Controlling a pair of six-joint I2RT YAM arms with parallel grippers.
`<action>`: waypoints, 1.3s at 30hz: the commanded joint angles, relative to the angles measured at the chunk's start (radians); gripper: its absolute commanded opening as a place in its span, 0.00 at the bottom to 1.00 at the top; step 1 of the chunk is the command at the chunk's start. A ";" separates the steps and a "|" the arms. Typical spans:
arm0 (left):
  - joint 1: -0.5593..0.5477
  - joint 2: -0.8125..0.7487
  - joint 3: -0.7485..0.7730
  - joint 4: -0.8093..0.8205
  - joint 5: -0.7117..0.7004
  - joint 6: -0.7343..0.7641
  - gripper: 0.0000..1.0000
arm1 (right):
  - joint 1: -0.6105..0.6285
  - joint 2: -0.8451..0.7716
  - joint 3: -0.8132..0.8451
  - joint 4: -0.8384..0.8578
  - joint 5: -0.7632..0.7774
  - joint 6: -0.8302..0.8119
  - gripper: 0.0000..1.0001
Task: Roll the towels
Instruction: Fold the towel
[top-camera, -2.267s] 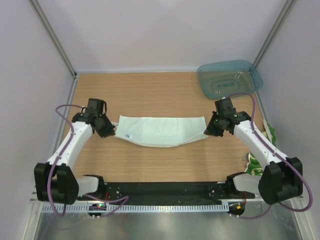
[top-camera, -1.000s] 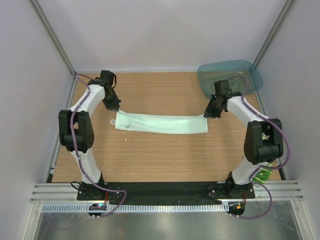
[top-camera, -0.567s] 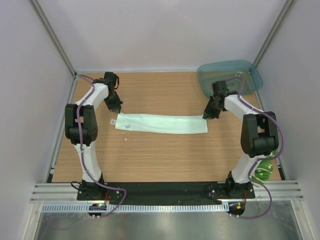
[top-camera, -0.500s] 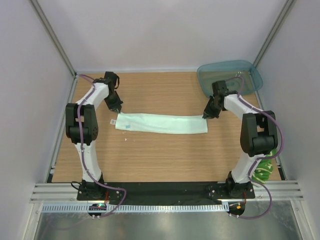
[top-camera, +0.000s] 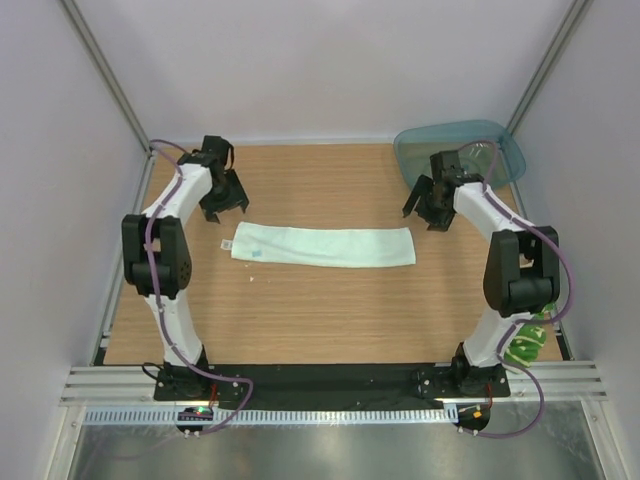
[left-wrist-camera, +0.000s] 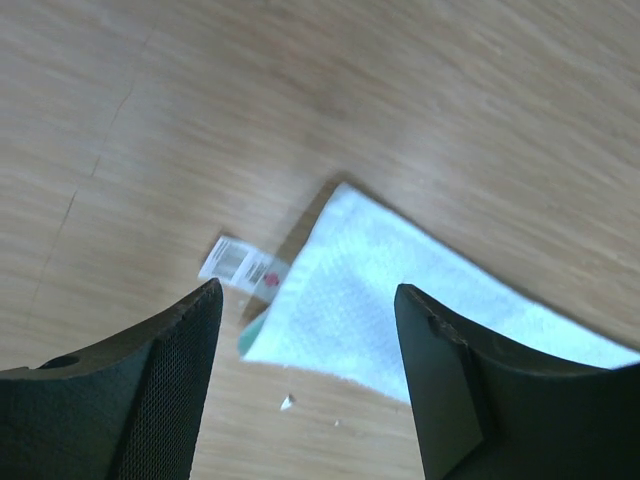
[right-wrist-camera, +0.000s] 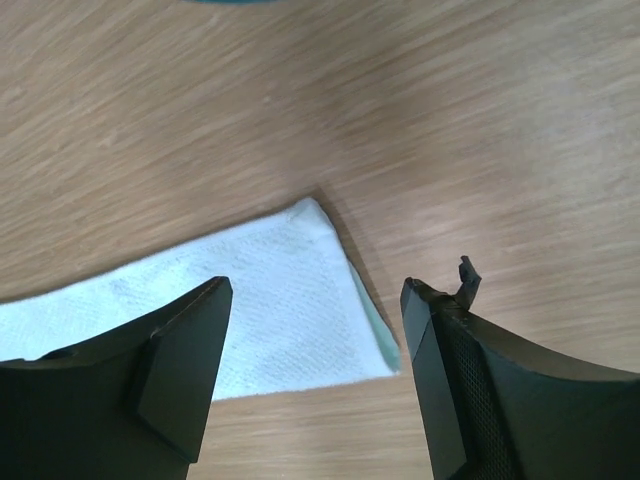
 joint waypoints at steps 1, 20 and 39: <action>0.005 -0.176 -0.080 0.001 -0.035 0.004 0.70 | 0.028 -0.139 -0.052 -0.001 0.029 -0.014 0.75; -0.028 -0.205 -0.453 0.272 0.204 -0.071 0.63 | 0.108 -0.033 -0.232 0.245 -0.332 0.043 0.52; -0.040 -0.133 -0.496 0.088 0.021 -0.037 0.54 | -0.026 -0.083 -0.321 0.124 -0.102 0.035 0.55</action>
